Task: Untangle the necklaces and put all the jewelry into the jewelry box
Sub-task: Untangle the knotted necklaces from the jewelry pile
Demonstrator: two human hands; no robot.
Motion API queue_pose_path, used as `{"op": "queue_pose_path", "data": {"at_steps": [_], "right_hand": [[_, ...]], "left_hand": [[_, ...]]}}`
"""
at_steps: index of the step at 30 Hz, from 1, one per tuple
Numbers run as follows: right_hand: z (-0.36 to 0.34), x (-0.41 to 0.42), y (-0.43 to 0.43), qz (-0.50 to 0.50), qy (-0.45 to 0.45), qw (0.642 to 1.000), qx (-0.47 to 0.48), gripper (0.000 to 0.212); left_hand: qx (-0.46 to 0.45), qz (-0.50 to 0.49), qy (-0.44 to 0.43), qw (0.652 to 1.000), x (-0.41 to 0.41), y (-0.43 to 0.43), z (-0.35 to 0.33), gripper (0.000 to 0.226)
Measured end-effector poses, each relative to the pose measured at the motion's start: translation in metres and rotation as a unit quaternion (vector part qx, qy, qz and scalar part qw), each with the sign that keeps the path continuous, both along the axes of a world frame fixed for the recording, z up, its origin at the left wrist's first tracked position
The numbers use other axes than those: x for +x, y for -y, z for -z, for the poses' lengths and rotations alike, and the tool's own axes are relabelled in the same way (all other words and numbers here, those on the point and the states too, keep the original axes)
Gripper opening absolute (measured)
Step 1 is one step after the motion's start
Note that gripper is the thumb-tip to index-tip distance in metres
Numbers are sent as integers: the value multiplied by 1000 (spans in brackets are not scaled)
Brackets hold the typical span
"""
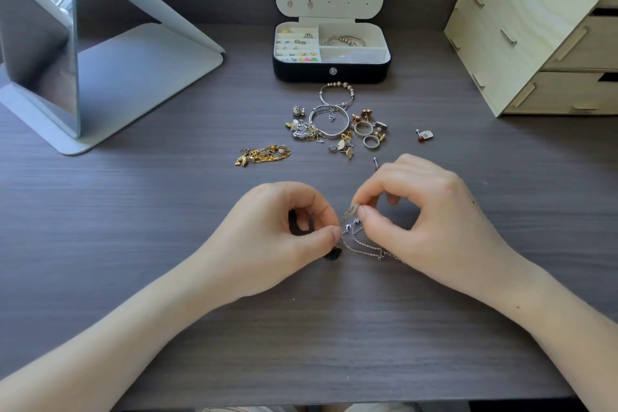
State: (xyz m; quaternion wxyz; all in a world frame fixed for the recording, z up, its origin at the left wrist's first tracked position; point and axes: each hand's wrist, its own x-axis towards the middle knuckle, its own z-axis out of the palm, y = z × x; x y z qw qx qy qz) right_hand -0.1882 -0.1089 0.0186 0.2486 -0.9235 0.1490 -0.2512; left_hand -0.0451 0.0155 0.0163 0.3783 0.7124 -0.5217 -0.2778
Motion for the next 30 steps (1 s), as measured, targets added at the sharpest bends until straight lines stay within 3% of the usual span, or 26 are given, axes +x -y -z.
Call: {"op": "queue_pose_path", "data": {"at_steps": [8, 11, 15, 21, 24, 30], "right_hand": [[-5, -1, 1, -28, -22, 993, 113, 3], [-7, -1, 2, -43, -23, 990, 129, 7], [-7, -1, 2, -35, -34, 991, 123, 9], [-3, -1, 3, -1, -34, 999, 36, 9], [-3, -2, 2, -2, -31, 998, 47, 2], [0, -1, -1, -6, -35, 997, 74, 29]], "left_hand": [[-37, 23, 16, 999, 4, 0, 3, 26], [-34, 32, -11, 999, 4, 2, 3, 20], [-28, 20, -59, 998, 5, 4, 3, 19], [-6, 0, -118, 993, 5, 3, -1, 4], [-4, -8, -132, 991, 5, 3, -1, 4], [-10, -14, -143, 990, 4, 3, -3, 9]]}}
